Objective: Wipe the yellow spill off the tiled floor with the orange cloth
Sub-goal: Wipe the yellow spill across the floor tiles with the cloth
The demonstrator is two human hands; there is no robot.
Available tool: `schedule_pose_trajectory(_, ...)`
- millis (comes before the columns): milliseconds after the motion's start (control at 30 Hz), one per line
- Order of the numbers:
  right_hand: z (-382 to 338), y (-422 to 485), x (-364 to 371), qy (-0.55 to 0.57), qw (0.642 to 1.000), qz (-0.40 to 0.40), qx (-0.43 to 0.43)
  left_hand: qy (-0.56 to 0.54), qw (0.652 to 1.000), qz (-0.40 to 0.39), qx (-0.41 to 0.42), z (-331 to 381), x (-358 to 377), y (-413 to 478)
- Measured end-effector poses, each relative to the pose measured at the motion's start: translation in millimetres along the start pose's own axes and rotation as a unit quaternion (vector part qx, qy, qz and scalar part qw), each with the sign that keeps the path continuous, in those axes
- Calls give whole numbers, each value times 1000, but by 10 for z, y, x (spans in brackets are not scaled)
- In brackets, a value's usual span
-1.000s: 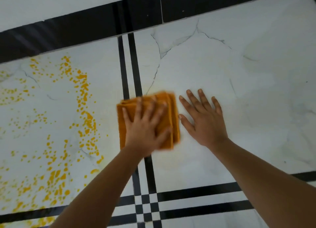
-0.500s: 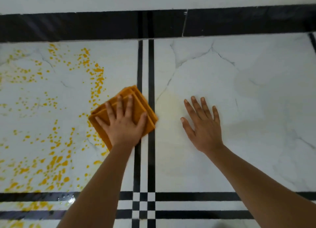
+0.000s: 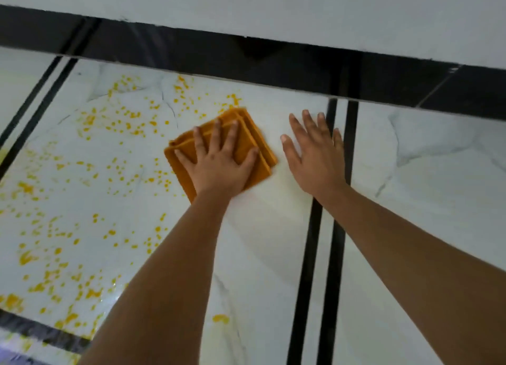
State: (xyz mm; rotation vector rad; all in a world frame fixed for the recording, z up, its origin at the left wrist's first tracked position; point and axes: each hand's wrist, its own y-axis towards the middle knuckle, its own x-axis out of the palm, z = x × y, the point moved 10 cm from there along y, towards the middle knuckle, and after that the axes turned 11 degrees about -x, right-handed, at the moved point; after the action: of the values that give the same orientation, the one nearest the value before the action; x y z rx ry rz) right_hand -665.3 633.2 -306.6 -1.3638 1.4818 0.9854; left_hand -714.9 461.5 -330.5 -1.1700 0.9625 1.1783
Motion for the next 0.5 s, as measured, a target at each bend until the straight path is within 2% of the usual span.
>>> schedule_pose_trajectory(67,-50,229,59,4,1000,-5,10,-12,999,3,-49,-17,-59,293)
schedule_pose_trajectory(133,-82,370,189,-28,999,-19,7,-1,999,14,-36,36,-101,398)
schedule_pose_trajectory(200,-85,381,267,-60,998,-20,9,38,998,9,42,106,-66,391)
schedule_pose_trajectory(267,-76,356,258,-62,998,-12,9,86,983,5,161,207,-34,322)
schedule_pose_trajectory(333,-55,376,247,-56,998,-14,13,96,972,4,215,281,-58,508)
schedule_pose_trajectory(433,-90,384,240,-56,998,-15,13,46,995,-2,93,138,-175,998)
schedule_pose_trajectory(467,-91,375,234,-57,998,-14,15,38,997,0,73,127,-169,1003)
schedule_pose_trajectory(500,-82,373,233,-56,998,-14,16,45,995,4,87,172,-153,916)
